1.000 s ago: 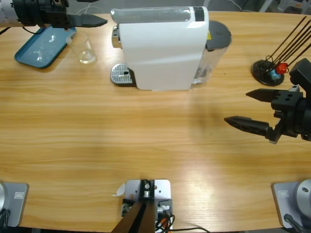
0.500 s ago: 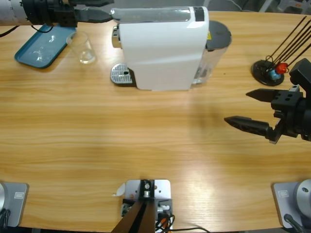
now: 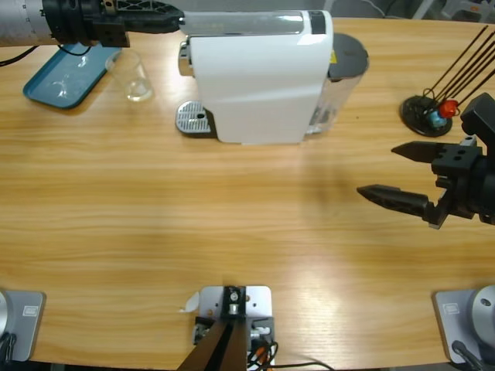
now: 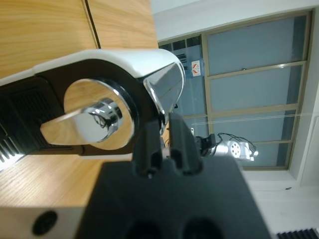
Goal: Pour coffee
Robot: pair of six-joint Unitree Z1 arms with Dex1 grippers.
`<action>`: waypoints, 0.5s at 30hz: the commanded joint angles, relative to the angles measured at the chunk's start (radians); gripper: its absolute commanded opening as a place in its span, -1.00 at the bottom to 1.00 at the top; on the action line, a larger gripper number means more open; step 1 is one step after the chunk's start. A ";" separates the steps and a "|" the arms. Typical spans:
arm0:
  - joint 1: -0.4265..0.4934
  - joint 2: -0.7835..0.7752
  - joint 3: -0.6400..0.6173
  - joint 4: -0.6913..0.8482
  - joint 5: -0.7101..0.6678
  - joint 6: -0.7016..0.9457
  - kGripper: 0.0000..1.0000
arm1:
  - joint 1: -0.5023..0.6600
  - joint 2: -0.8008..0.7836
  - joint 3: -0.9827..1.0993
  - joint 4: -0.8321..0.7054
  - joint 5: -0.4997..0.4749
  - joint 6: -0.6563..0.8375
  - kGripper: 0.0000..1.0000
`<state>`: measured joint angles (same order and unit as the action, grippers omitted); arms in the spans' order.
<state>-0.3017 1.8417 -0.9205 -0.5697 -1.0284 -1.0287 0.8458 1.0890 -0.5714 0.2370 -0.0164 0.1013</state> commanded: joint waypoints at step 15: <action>-0.017 -0.207 -0.010 0.079 0.062 0.047 -1.00 | 0.009 -0.008 0.019 -0.008 -0.014 0.011 0.72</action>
<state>-0.3018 1.6957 -0.9497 -0.5756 -1.0347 -1.0785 0.8460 1.0888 -0.5712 0.2347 -0.0164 0.1013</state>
